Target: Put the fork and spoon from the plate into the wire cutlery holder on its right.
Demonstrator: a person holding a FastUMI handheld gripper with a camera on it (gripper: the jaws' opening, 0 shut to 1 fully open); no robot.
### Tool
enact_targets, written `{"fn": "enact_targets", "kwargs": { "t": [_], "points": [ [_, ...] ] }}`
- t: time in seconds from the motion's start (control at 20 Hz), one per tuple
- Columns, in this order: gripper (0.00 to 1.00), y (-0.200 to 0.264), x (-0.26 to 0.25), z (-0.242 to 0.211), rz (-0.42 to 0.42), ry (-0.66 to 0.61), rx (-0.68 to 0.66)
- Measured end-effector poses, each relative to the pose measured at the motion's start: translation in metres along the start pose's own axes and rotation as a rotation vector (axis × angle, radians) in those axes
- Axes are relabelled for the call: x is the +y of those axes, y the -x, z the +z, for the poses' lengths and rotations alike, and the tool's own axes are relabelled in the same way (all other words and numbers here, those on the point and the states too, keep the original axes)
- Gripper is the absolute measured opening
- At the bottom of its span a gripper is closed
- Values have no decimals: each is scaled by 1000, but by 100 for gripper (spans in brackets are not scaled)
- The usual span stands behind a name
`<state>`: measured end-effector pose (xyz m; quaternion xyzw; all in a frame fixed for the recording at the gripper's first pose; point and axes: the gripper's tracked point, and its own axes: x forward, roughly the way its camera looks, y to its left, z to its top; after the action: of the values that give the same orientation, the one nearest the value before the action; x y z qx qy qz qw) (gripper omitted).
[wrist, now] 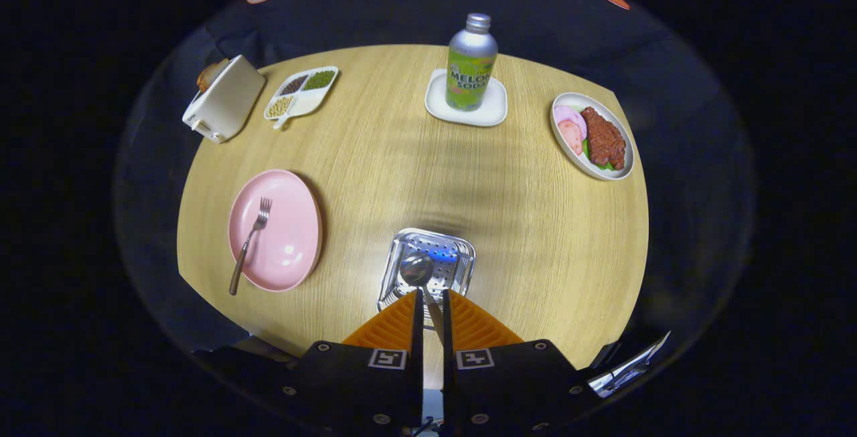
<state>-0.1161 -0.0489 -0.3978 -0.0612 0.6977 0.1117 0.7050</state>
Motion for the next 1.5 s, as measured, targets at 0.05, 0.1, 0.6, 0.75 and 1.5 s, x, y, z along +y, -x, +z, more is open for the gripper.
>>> {"fn": "enact_targets", "kwargs": {
  "t": [0.05,0.1,0.6,0.75,1.5],
  "points": [
    [13,6,1,11,-1,-7,-63],
    [13,12,3,23,-7,-19,-127],
    [53,94,13,94,-110,-156,-671],
    [68,113,19,104,-145,-228,-798],
    [79,143,127,105,-172,-170,-1050]
  ]
}}
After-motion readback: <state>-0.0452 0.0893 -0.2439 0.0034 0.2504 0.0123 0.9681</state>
